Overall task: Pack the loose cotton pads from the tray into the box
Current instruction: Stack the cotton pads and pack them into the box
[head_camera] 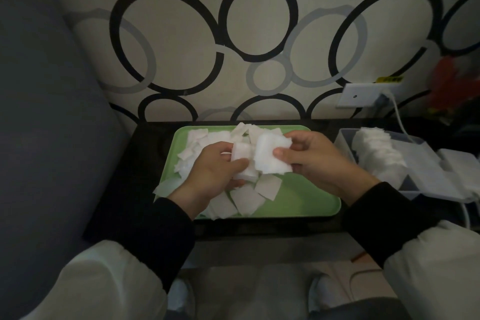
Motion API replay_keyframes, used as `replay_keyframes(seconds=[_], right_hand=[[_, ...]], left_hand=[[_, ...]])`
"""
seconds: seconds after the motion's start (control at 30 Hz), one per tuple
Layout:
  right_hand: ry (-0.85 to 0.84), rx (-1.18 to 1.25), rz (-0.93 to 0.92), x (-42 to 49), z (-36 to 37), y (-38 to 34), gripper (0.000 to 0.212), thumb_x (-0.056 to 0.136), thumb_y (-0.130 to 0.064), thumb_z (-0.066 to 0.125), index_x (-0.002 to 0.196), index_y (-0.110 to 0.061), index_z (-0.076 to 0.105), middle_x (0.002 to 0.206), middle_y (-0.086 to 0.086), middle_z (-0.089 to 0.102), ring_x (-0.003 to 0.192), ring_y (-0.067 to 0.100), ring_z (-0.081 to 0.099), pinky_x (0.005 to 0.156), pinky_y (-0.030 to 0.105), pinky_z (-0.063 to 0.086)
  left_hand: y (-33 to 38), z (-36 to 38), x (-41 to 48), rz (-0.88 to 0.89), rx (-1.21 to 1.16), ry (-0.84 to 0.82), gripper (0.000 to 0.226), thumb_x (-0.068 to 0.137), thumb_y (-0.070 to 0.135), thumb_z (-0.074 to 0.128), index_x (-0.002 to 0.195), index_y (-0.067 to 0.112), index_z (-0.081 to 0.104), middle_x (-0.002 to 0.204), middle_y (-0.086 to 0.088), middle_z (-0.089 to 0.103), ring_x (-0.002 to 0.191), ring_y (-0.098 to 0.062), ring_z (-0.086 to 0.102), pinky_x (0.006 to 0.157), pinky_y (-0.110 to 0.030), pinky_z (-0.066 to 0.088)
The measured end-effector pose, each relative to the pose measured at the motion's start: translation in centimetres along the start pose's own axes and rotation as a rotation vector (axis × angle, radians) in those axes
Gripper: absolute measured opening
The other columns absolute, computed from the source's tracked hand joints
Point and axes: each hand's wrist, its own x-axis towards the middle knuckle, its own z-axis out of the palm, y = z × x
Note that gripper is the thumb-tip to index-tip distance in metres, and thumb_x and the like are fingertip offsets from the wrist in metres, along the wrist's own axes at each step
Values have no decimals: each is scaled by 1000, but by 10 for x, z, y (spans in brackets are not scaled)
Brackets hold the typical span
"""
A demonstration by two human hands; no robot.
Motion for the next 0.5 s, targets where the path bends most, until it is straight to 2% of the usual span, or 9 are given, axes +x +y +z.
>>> replay_keyframes(seconds=[0.1,0.17,0.3,0.4,0.5], right_hand=[[-23,28,28,3,8,4,46,64,-10,77,106,3,66,104,23,71,91,30,71,84,42,59],[-10,0,45,4,11,5,51,62,-11,79,109,4,65,108,26,70,93,33,70,85,44,59],[5,-55,40,4,13,7,35,67,-7,80,99,-2,68,104,27,68,88,30,71,75,38,62],[26,-85,46,5,13,8,46,63,-10,83,105,2,67,111,32,66,90,32,71,74,39,62],[42,-108,53,5,13,8,42,70,-6,83,106,5,66,107,32,66,88,33,71,75,41,61]], left_hand=[[4,5,-4,12,-49,-47,19,91,1,63,104,13,68,99,-8,73,83,-19,71,70,-33,62],[6,7,-7,21,-68,-76,18,93,2,62,101,16,70,95,-6,74,79,-15,71,70,-31,62],[10,9,-10,28,-75,-123,13,97,13,61,100,19,72,93,-4,77,78,-12,72,69,-28,61],[12,8,-12,21,-73,-147,17,100,15,56,101,19,72,89,0,76,77,-11,72,65,-26,59],[13,9,-12,-9,-75,-127,22,102,16,51,100,15,73,98,-8,73,82,-18,72,63,-27,59]])
